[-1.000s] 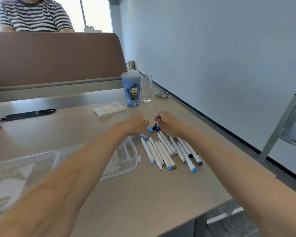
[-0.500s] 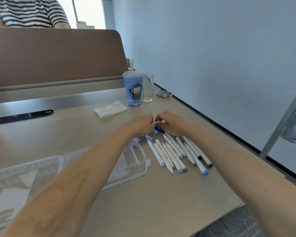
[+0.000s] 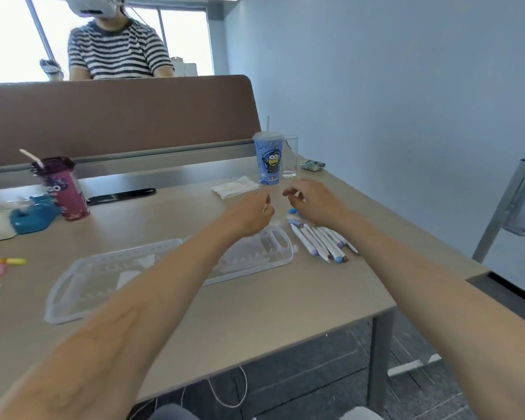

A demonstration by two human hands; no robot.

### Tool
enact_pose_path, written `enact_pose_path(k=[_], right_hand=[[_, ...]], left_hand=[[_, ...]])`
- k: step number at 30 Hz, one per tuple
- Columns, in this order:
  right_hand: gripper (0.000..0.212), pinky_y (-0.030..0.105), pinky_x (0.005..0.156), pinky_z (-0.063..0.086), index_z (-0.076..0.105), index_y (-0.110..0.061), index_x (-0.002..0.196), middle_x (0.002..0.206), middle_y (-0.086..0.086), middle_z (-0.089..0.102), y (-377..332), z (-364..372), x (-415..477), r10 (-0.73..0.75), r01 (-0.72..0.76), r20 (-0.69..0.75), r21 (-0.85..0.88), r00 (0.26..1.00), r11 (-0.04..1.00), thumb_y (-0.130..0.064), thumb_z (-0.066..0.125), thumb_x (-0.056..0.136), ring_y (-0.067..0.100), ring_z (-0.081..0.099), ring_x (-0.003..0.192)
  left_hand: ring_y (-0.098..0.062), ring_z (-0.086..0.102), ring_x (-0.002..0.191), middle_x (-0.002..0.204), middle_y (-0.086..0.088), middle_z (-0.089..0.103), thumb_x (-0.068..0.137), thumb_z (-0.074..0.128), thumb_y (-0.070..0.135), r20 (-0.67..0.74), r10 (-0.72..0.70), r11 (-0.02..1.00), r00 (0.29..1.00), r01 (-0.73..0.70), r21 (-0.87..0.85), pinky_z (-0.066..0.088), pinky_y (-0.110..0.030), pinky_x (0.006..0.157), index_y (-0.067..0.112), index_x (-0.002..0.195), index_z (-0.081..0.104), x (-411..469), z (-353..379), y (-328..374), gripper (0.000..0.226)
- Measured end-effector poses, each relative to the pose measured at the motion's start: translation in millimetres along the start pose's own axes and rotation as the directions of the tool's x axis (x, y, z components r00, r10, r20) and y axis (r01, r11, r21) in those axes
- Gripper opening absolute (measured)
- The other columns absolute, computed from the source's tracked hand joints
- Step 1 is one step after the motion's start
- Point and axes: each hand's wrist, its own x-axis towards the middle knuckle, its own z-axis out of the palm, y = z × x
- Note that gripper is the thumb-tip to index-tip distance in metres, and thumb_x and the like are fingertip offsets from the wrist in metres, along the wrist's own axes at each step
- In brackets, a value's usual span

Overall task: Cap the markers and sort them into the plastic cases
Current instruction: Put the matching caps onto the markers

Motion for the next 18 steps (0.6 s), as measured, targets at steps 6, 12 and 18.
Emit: enact_pose_path(k=[6,12,18], right_hand=[[0.019,0.023,0.077,0.037,0.066,-0.014,0.108,0.107,0.002,0.061,-105,30,-21,-0.088,0.097,-0.095,0.090,0.992,0.991,-0.014,0.053,0.093,0.009,0.050,0.086],[0.019,0.026,0.078,0.043,0.064,-0.011,0.109,0.108,0.006,0.061,-211,85,-30,-0.115,0.131,-0.114,0.142,0.987,0.981,-0.012,0.056,0.091,0.013,0.052,0.084],[0.023,0.029,0.082,0.047,0.062,-0.013,0.113,0.111,0.002,0.061,-289,150,-18,-0.155,0.159,-0.039,0.164,0.987,0.974,-0.016,0.052,0.093,0.013,0.055,0.089]], left_hand=[[-0.029,0.053,0.106,0.123,-0.012,0.056,0.099,0.040,0.024,-0.079,-0.059,0.998,0.995,0.056,-0.033,0.044,-0.041,0.093,0.009,0.117,0.049,-91,-39,-56,0.025],[-0.026,0.049,0.119,0.135,-0.011,0.051,0.101,0.036,0.016,-0.135,-0.174,0.981,0.975,0.159,-0.112,0.034,-0.025,0.091,0.007,0.132,0.048,-176,-82,-145,0.034],[-0.024,0.052,0.116,0.130,-0.009,0.055,0.100,0.040,0.021,-0.175,-0.282,0.949,0.943,0.247,-0.197,0.044,-0.036,0.097,0.010,0.131,0.048,-218,-103,-228,0.033]])
